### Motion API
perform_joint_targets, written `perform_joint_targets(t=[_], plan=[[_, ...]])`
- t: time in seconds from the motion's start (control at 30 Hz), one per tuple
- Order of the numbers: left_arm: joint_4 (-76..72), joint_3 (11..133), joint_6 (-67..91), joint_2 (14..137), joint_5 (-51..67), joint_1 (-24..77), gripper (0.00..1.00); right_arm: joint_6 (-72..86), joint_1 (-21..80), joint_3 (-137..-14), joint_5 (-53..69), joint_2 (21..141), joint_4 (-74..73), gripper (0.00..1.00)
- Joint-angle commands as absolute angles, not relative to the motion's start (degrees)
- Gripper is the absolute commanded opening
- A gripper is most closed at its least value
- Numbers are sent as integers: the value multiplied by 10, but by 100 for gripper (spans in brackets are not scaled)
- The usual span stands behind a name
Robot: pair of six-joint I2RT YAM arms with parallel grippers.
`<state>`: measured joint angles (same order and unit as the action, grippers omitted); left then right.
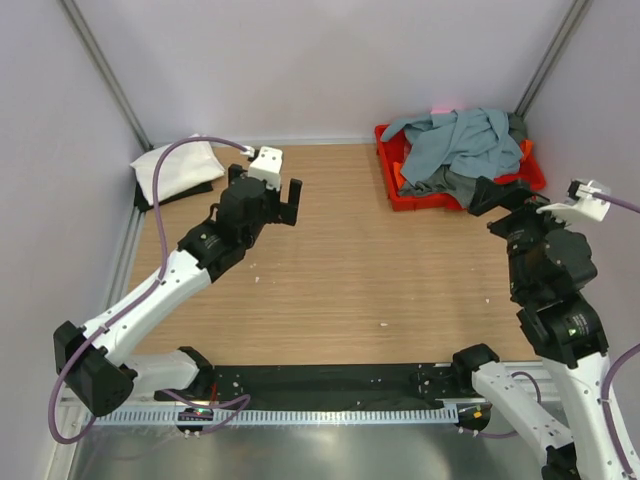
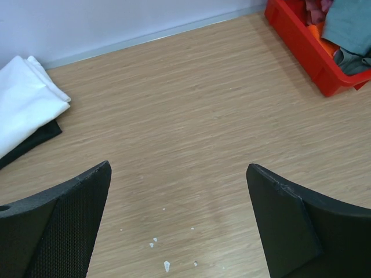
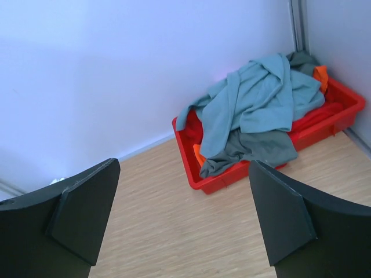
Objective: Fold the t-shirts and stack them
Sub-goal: Grab the tshirt from the pile
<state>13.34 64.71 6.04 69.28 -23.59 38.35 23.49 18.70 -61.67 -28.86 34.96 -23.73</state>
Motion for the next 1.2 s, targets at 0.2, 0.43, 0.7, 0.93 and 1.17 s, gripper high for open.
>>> perform_joint_targets(t=[0.2, 0.43, 0.7, 0.93, 1.17], plan=[[156, 686, 34, 682, -253, 395, 99, 121, 190, -745, -304, 472, -188, 100], [159, 686, 33, 679, -267, 400, 99, 161, 107, -1152, -327, 875, -478, 100], [167, 691, 34, 682, -270, 407, 99, 180, -9, -1434, -143, 1222, -546, 91], [182, 702, 37, 693, -269, 411, 99, 172, -15, -1429, -139, 1324, -488, 90], [192, 711, 37, 708, -272, 411, 99, 175, -23, -1412, -121, 1356, -457, 71]])
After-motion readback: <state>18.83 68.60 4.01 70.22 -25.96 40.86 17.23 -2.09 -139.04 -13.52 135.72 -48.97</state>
